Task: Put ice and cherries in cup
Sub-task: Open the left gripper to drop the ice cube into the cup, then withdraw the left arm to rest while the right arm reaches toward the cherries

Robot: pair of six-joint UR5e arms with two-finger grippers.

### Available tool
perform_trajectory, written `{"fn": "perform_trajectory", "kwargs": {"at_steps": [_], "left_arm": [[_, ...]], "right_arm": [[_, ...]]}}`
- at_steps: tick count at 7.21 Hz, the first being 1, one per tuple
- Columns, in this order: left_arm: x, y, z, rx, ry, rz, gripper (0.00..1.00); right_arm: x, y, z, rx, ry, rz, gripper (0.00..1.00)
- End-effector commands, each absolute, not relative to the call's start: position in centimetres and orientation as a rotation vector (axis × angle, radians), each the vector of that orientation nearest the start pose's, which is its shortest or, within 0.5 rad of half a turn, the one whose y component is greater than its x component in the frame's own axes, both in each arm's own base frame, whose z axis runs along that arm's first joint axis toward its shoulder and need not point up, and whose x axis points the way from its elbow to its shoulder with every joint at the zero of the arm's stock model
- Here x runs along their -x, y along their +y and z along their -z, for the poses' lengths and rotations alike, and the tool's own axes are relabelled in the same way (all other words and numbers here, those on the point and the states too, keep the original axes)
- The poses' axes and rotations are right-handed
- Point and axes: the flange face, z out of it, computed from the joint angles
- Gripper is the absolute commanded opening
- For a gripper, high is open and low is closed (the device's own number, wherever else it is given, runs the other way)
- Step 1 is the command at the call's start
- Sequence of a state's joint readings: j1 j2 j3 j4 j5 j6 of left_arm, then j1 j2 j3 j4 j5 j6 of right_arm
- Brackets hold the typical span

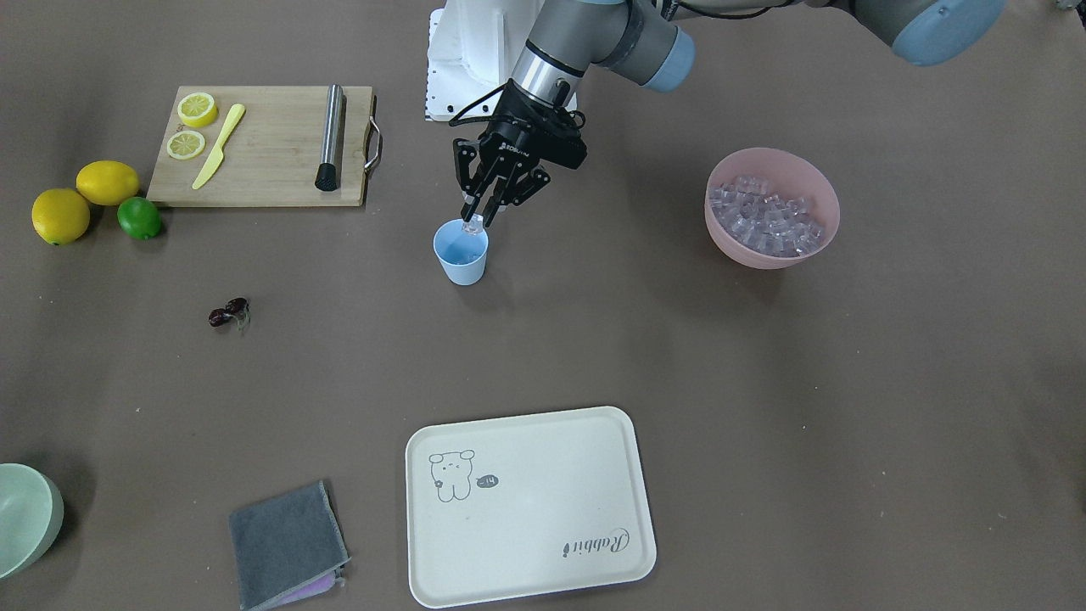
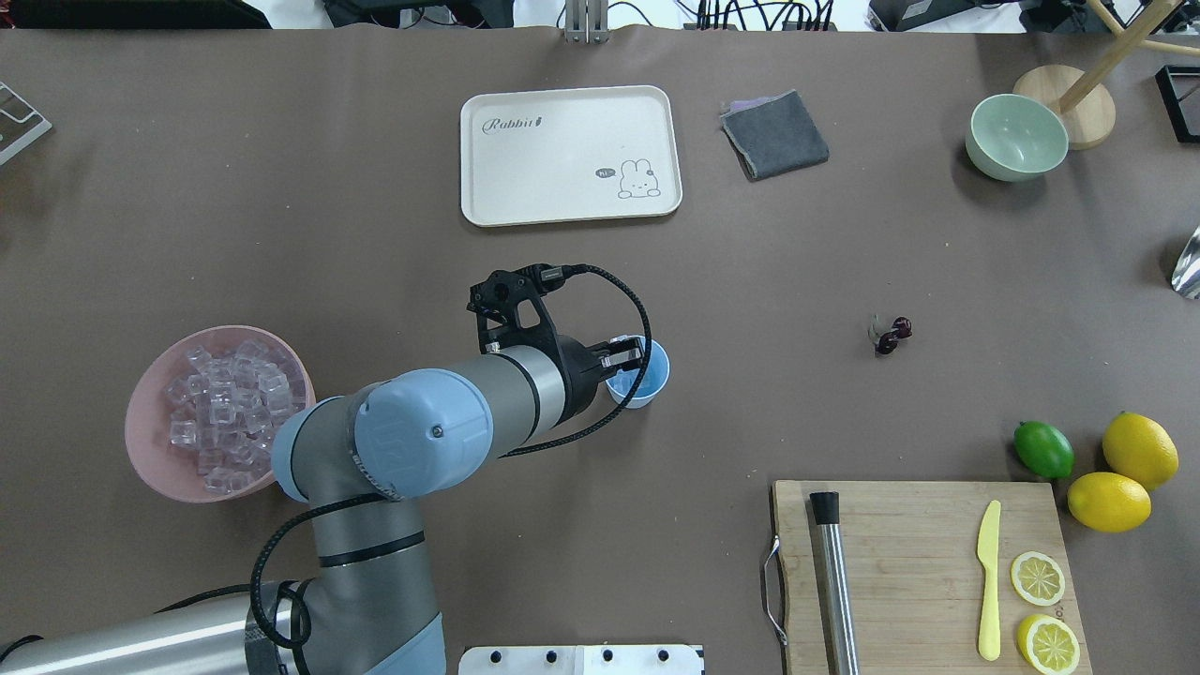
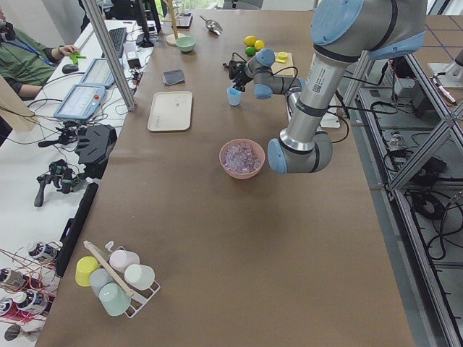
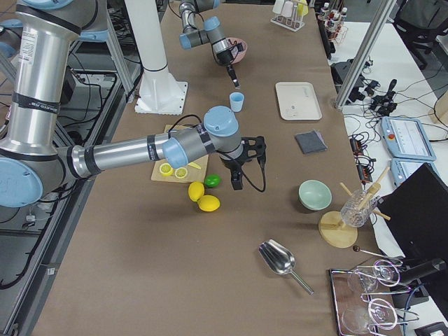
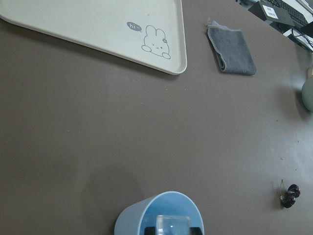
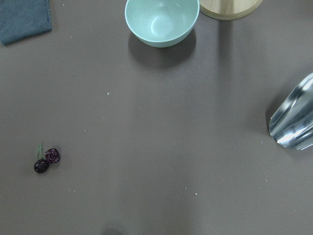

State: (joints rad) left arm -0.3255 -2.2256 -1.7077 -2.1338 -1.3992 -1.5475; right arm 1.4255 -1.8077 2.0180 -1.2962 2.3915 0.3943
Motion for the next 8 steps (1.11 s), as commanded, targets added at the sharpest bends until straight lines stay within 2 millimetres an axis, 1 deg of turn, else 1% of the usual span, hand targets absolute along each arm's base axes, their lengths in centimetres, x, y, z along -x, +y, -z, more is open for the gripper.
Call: {"fn": "perform_trajectory", "kwargs": {"at_steps": [1,2,3,4,5,6,7,8], "left_arm": [[-57.4,-35.2,-14.2,-0.385,1.311,0.373,0.64],[-57.4,-35.1,-14.1,-0.385,1.314,0.366,0.97],[-57.4,-34.8,-14.0,-0.383,1.315,0.361,0.98],[-56.8,-34.3,-14.3,-0.383,1.299,0.353,0.98],[-52.6,-33.0,-14.4,-0.422,1.213,0.265,0.98],[-47.5,-31.3,-14.6,-0.386,1.092,0.122,0.98],[-42.6,-33.3,-16.0,-0.346,1.025,0.080,0.98],[-37.6,-36.1,-17.8,-0.318,1.019,-0.010,0.99]], "right_arm": [[0.0,-40.9,-50.8,-0.223,-0.895,-0.030,1.00],[0.0,-40.9,-50.8,-0.223,-0.895,-0.030,1.00],[0.0,-41.0,-50.8,-0.222,-0.897,-0.031,1.00],[0.1,-41.1,-50.5,-0.224,-0.898,-0.035,1.00],[0.5,-41.2,-50.4,-0.221,-0.898,-0.028,1.00],[0.8,-41.6,-50.0,-0.218,-0.902,-0.037,1.00],[2.9,-42.5,-48.0,-0.195,-0.912,-0.089,1.00],[6.7,-43.8,-45.8,-0.179,-0.902,-0.113,1.00]]}}
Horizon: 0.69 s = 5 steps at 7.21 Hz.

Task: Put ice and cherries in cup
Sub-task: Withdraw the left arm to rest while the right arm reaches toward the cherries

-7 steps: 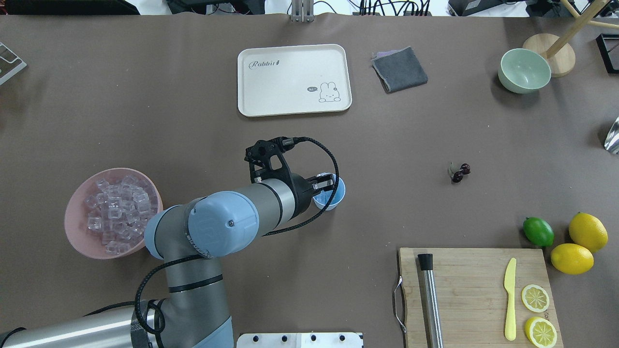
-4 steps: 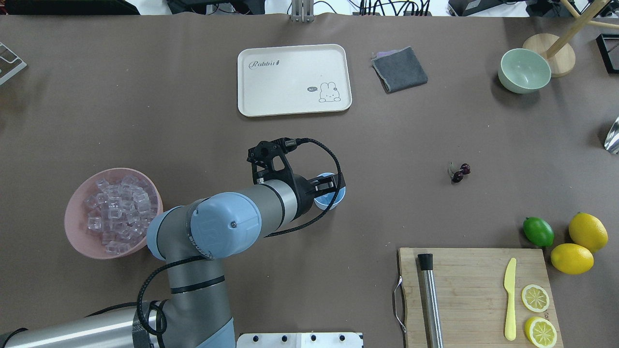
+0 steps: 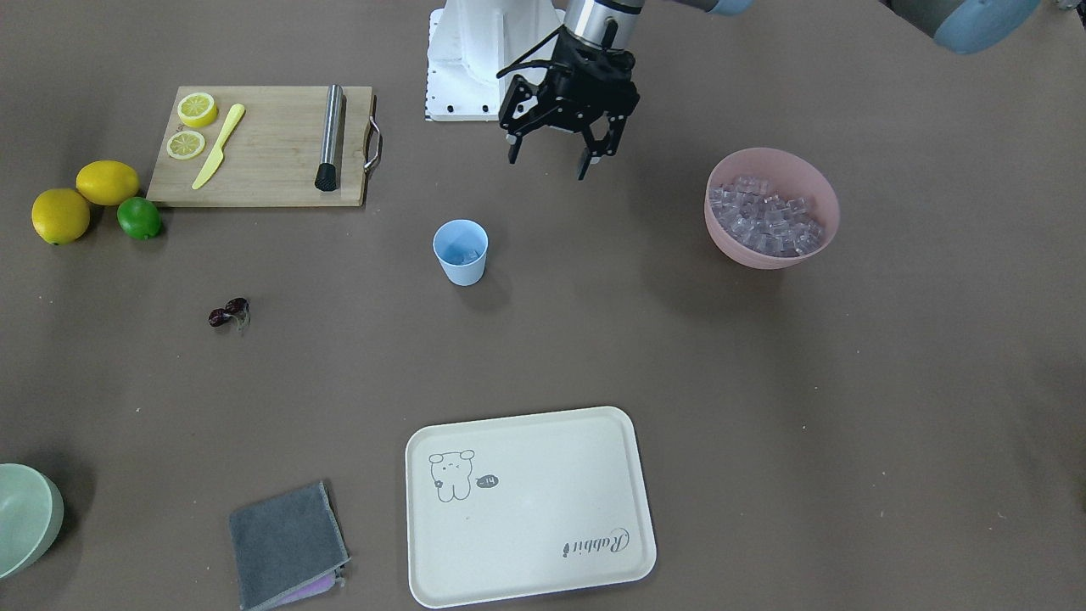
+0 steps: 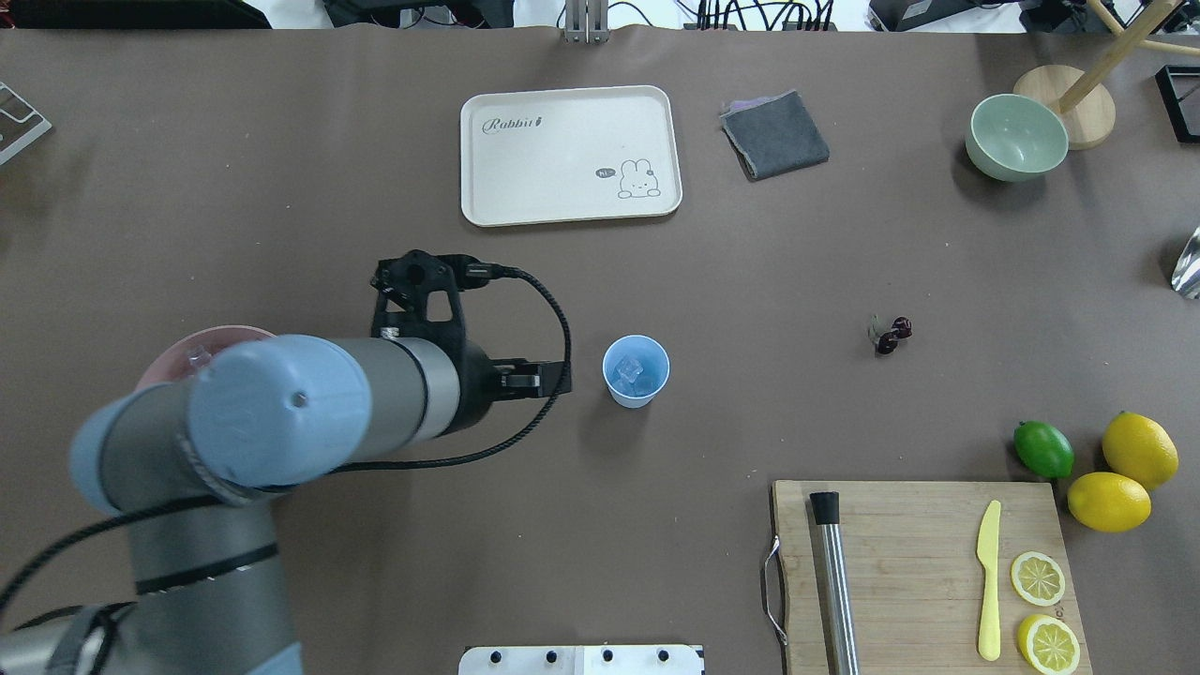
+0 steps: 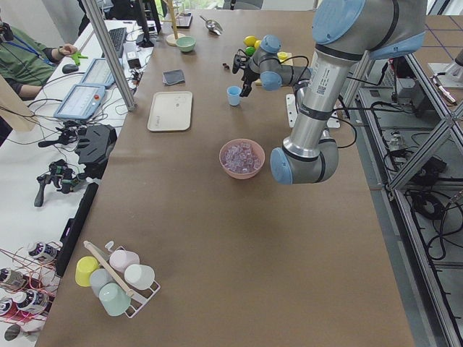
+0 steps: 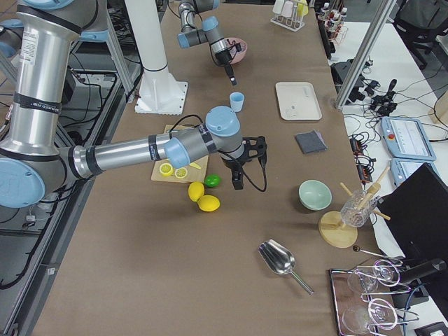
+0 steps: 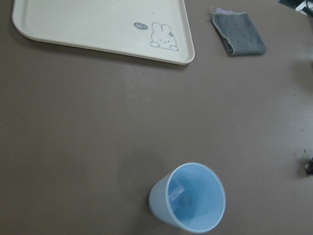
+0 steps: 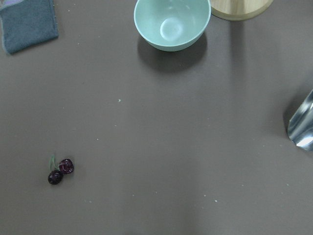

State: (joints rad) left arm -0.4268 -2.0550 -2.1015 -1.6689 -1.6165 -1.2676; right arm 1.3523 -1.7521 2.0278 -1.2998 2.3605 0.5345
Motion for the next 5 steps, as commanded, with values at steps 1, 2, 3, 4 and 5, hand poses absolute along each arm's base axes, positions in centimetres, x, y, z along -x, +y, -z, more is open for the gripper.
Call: {"fn": "perform_trajectory", "kwargs": {"at_steps": [1,2,3,4,5], "left_arm": [[-32.5,-38.6,-20.8,-0.295,1.000,-0.089,0.99],[-27.0,-40.3,-24.1,-0.296,0.969,-0.135,0.99],[-21.1,-40.9,-29.2,-0.318,0.893,-0.205,0.99],[-14.0,-41.5,-35.3,-0.360,0.772,-0.287,0.99],[-8.1,-41.8,-39.7,-0.374,0.709,-0.342,0.99]], "right_arm": [[10.4,-44.9,-43.9,-0.174,-0.890,-0.136,1.00],[14.2,-45.7,-41.5,-0.170,-0.897,-0.146,1.00],[18.3,-45.8,-39.5,-0.161,-0.895,-0.172,1.00],[21.7,-46.1,-37.8,-0.147,-0.862,-0.179,1.00],[24.6,-46.3,-35.9,-0.124,-0.817,-0.184,1.00]]}}
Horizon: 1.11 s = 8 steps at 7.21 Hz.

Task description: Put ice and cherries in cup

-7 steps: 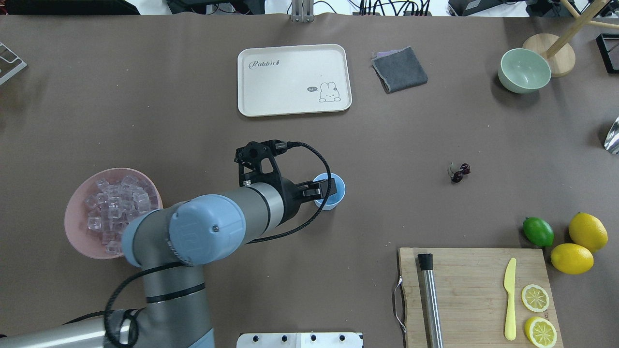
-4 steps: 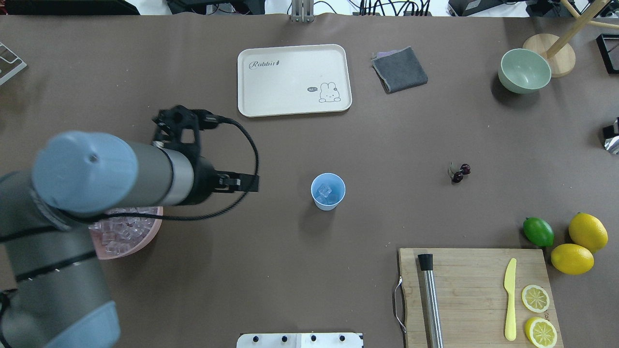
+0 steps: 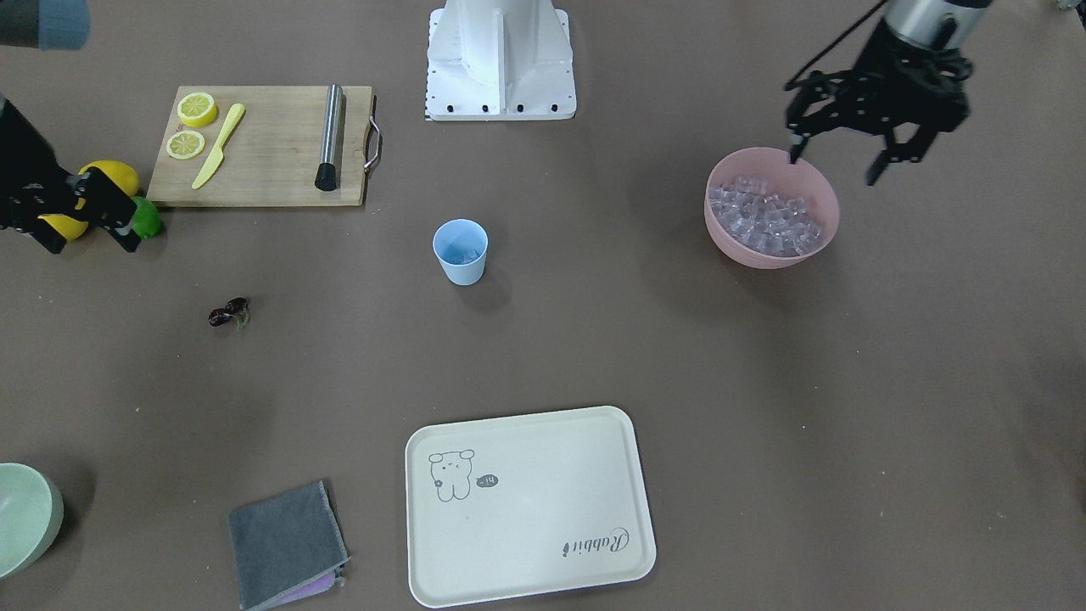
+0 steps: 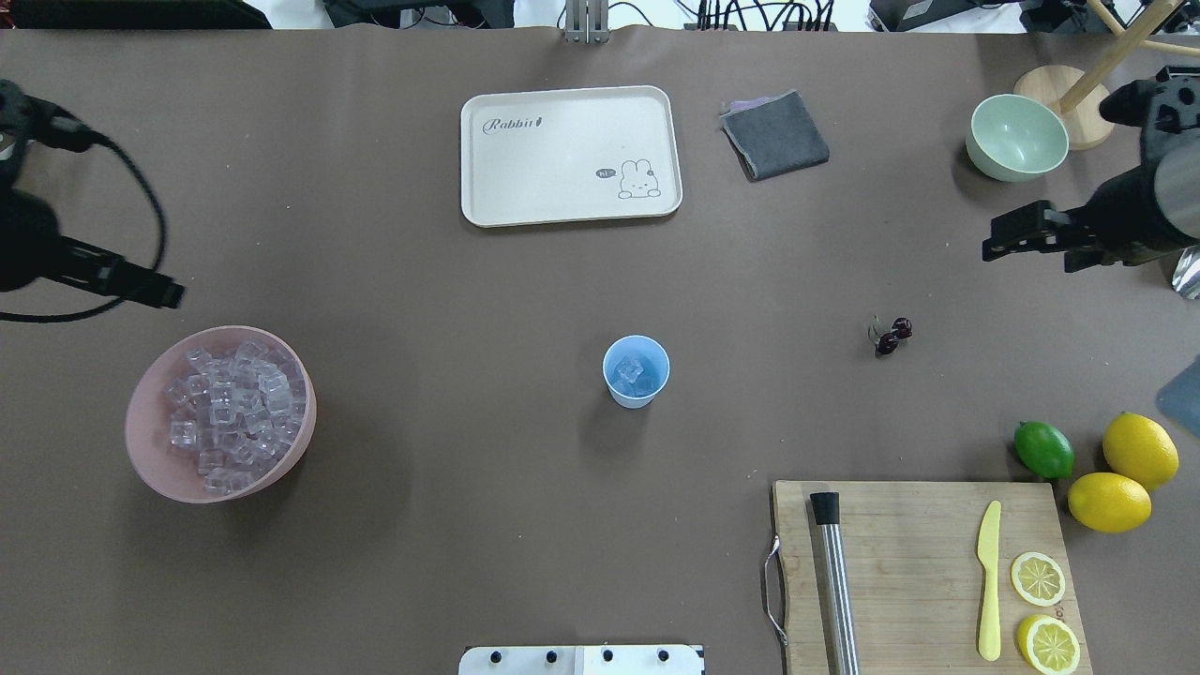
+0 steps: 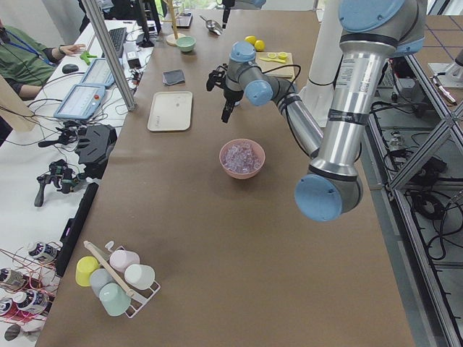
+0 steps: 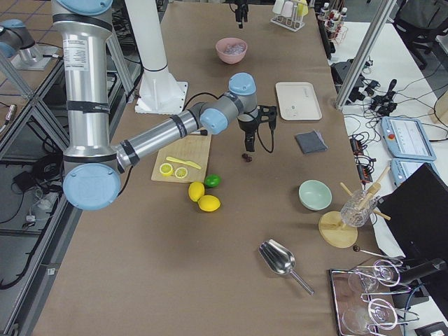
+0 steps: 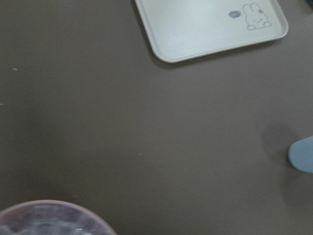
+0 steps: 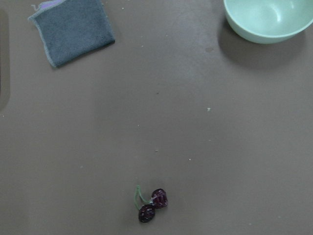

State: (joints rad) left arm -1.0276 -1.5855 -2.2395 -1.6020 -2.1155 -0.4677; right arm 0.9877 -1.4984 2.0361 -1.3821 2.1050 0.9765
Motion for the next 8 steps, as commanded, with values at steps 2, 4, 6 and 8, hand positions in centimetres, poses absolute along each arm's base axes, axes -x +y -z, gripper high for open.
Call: {"fn": "perform_trajectory", "kwargs": {"at_steps": [2,4,6,8], "left_arm": [[3.3,-41.6,-48.6,-0.352,0.728,-0.307,0.99],[8.9,-39.3,-61.5,-0.252,0.711,-0.353,0.99],[10.8,-37.1,-64.9,-0.229,0.717,-0.331,0.99],[10.6,-37.1,-64.7,-0.237,0.735,-0.334,0.99]], "right_arm": [[30.2,-45.3,-33.4,-0.085,-0.746,-0.129,1.00],[33.9,-43.8,-33.4,-0.072,-0.717,-0.098,1.00],[37.6,-42.6,-35.4,-0.093,-0.644,-0.049,1.00],[38.4,-43.3,-38.2,-0.110,-0.573,0.026,1.00]]}}
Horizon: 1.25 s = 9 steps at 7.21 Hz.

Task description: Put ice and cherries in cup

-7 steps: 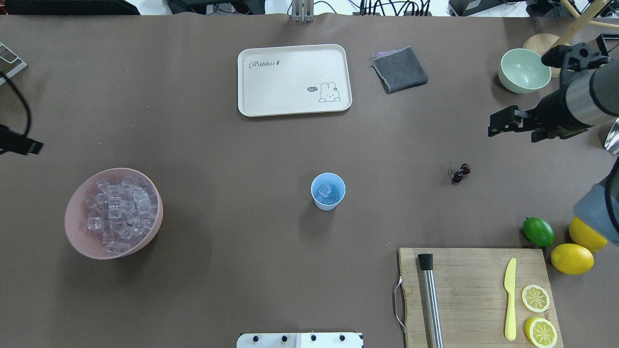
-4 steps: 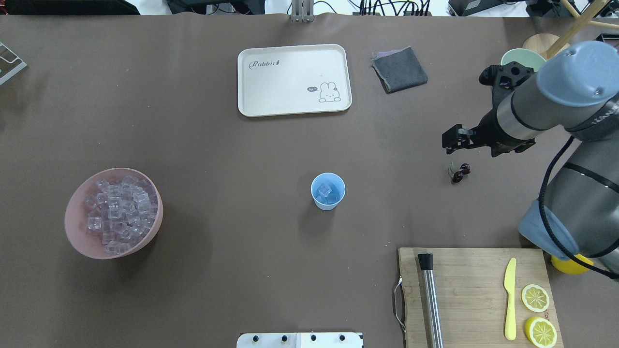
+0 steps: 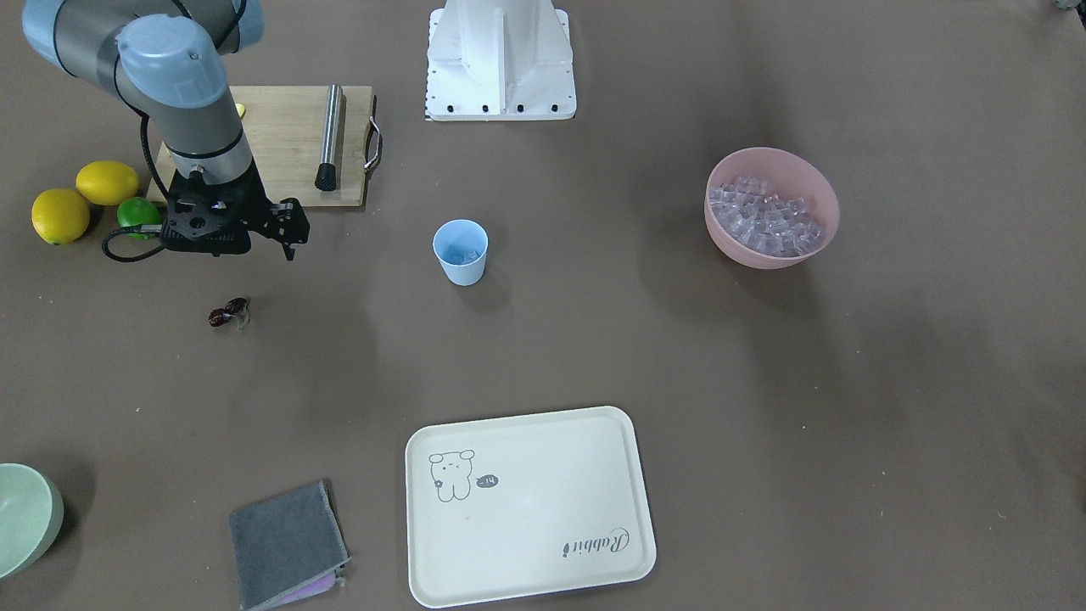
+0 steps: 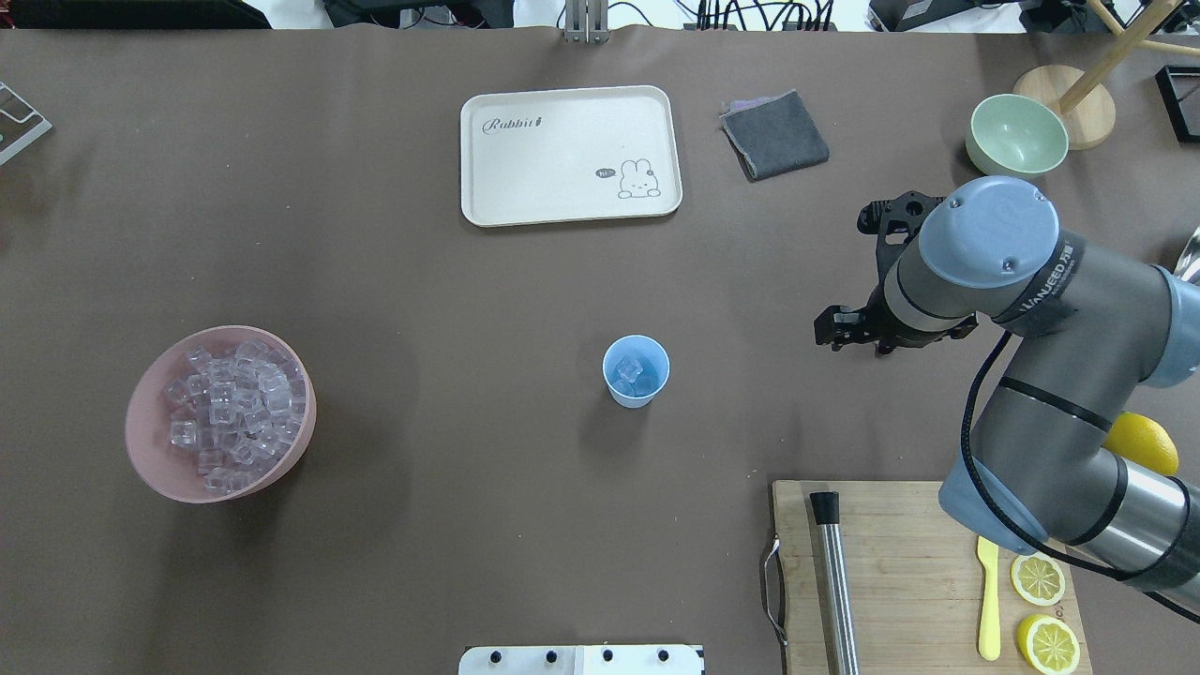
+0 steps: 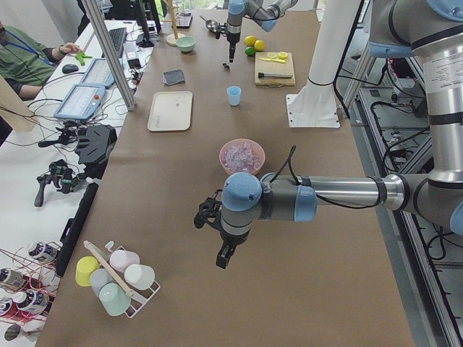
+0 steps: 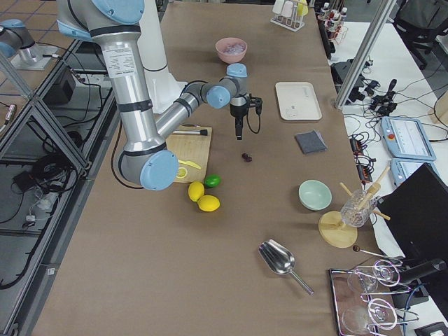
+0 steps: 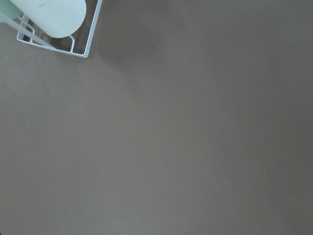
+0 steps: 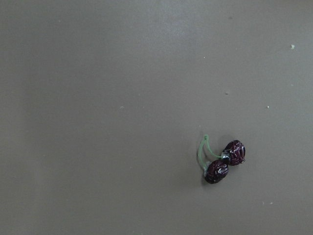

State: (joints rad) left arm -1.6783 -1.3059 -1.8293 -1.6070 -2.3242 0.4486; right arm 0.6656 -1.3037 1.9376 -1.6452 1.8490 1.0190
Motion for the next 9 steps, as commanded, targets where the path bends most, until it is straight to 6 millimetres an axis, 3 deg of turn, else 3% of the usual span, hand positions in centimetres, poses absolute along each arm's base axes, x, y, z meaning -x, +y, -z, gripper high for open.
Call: {"fn": "perform_trajectory", "kwargs": {"at_steps": [1,2,3,4,5,9], "left_arm": [[10.7,-37.0,-64.8,-0.236,0.737,-0.334,0.99],[10.6,-36.9,-65.0,-0.234,0.738,-0.334,0.99],[10.6,-36.8,-65.1,-0.231,0.739,-0.333,0.99],[10.6,-36.7,-65.3,-0.228,0.739,-0.332,0.99],[10.6,-36.2,-65.7,-0.218,0.742,-0.328,0.99],[10.5,-35.0,-66.5,-0.204,0.745,-0.321,0.99]], "right_arm": [[38.7,-43.7,-38.7,-0.158,-0.551,0.164,0.97],[38.7,-44.2,-37.7,-0.210,-0.554,0.279,0.93],[39.3,-45.2,-36.8,-0.222,-0.562,0.276,0.92],[38.8,-46.7,-37.2,-0.229,-0.547,0.289,1.00],[38.2,-47.3,-37.5,-0.250,-0.533,0.351,1.00],[40.5,-49.5,-40.8,-0.282,-0.519,0.509,0.72]]}}
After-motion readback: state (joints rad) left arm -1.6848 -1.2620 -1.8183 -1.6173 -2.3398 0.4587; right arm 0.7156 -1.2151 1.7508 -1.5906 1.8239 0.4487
